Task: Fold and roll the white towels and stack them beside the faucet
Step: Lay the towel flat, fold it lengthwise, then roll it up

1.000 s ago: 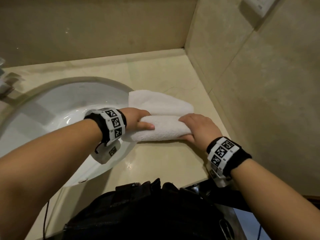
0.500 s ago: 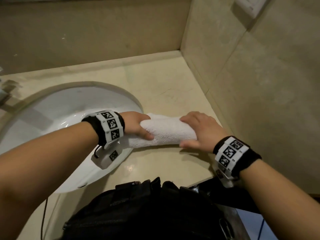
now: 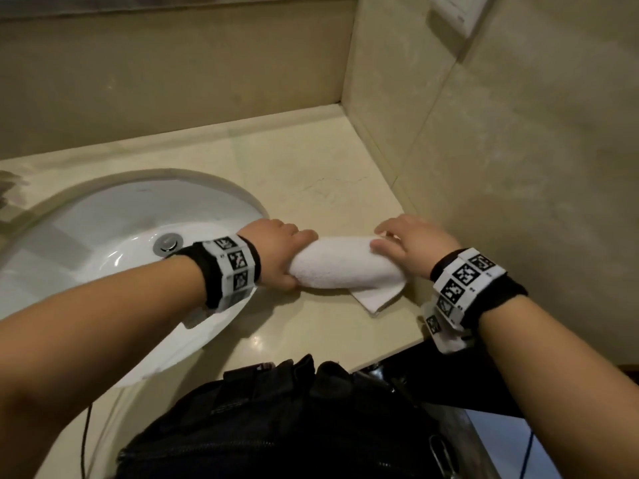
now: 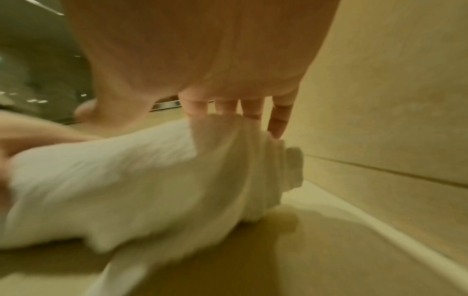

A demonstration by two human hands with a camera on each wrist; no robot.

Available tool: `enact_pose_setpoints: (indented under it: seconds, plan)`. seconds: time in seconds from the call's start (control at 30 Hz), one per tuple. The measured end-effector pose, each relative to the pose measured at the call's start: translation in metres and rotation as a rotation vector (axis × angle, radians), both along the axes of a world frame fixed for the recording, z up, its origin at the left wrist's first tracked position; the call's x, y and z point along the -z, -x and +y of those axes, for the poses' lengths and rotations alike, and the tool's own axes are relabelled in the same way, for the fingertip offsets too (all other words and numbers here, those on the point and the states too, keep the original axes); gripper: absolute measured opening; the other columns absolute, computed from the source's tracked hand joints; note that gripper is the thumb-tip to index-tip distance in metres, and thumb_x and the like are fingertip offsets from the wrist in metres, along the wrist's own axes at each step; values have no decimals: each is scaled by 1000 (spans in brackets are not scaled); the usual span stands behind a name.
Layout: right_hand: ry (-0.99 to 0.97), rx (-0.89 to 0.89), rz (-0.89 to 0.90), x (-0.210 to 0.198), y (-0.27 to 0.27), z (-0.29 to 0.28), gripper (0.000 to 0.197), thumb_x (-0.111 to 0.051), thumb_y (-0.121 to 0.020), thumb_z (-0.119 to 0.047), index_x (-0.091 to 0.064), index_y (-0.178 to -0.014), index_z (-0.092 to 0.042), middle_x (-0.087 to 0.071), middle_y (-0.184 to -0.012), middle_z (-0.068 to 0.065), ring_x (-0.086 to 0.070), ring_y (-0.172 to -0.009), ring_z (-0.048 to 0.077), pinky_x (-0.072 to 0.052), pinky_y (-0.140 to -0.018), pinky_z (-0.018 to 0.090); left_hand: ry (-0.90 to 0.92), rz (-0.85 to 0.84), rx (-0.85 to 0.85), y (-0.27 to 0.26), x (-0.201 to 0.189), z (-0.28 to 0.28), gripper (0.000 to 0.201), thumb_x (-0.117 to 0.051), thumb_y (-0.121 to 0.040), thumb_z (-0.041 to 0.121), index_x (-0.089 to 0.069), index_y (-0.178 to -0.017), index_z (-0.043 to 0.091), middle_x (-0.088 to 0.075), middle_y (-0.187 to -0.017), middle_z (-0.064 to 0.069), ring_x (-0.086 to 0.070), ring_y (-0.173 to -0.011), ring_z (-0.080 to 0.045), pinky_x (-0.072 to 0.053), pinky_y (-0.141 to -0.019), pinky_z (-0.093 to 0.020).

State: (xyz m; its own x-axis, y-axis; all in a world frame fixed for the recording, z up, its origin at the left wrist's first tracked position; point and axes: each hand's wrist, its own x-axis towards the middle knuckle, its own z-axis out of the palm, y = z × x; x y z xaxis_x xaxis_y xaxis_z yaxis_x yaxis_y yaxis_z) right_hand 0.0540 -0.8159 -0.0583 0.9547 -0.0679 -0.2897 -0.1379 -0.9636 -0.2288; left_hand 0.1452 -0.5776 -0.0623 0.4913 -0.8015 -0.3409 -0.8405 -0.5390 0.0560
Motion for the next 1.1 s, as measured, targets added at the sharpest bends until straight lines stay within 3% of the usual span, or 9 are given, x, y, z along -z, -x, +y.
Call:
enact_pose_setpoints:
  seconds: [0.1,0.2,0.27,0.4,0.5,0.7,0.93,1.1]
  plan:
    - [184,-184,-67,6,15,12,82,-54,-68,-68,-32,-136,-27,-45,-134,3,-42,-123,24,-32,-102,42,-46,424,-176,-10,3,-4,66,-64,-71,52,-35,-127,30,-62,-102,9,-56,-84,-14,-42,-68,-23]
    - [188,-167,-42,16,19,9,92,-71,-65,-52,-22,-140,-26,-38,-137,2,-38,-125,23,-31,-105,39,-45,619,-259,-16,2,-4,66,-69,-73,47,-37,-128,28,-57,-102,13,-53,-87,-8,-40,-72,-19]
    - [96,-122,-48,19,13,2,87,-74,-64,-43,-29,-136,-23,-42,-130,5,-44,-117,25,-37,-100,40,15,542,-253,-19,-1,-1,67,-68,-73,51,-39,-128,27,-58,-110,8,-54,-93,-13,-41,-81,-24]
    - [-11,-58,4,22,0,-2,85,-74,-59,-28,-31,-131,-26,-42,-124,4,-45,-112,25,-43,-94,39,88,46,-64,-18,-1,13,97,-56,-58,77,-29,-136,28,-53,-127,1,-52,-111,-20,-41,-95,-34]
    - [-27,-14,75,23,-8,-4,90,-73,-52,-23,-28,-130,-32,-39,-124,2,-44,-111,23,-45,-88,36,27,-159,10,-7,6,19,107,-58,-54,75,-18,-141,27,-50,-128,0,-50,-113,-23,-35,-99,-37]
    - [-31,62,127,26,-18,-2,95,-75,-48,-23,-25,-128,-37,-39,-121,5,-45,-108,27,-48,-85,40,63,-200,-125,-12,11,15,78,-65,-68,43,-29,-133,21,-56,-117,-4,-55,-104,-27,-41,-93,-37]
    - [-83,125,83,25,1,9,86,-73,-60,-19,-24,-129,-34,-37,-123,8,-48,-91,25,-41,-74,29,38,-227,-216,11,9,5,65,-63,-71,49,-37,-120,15,-57,-109,-8,-55,-96,-29,-44,-83,-37]
    - [-172,49,76,15,14,31,78,-70,-63,-18,-28,-128,-30,-39,-119,9,-51,-93,27,-48,-80,35,27,-167,-319,38,-1,35,65,-62,-68,53,-38,-116,17,-58,-106,-7,-56,-94,-28,-44,-80,-36]
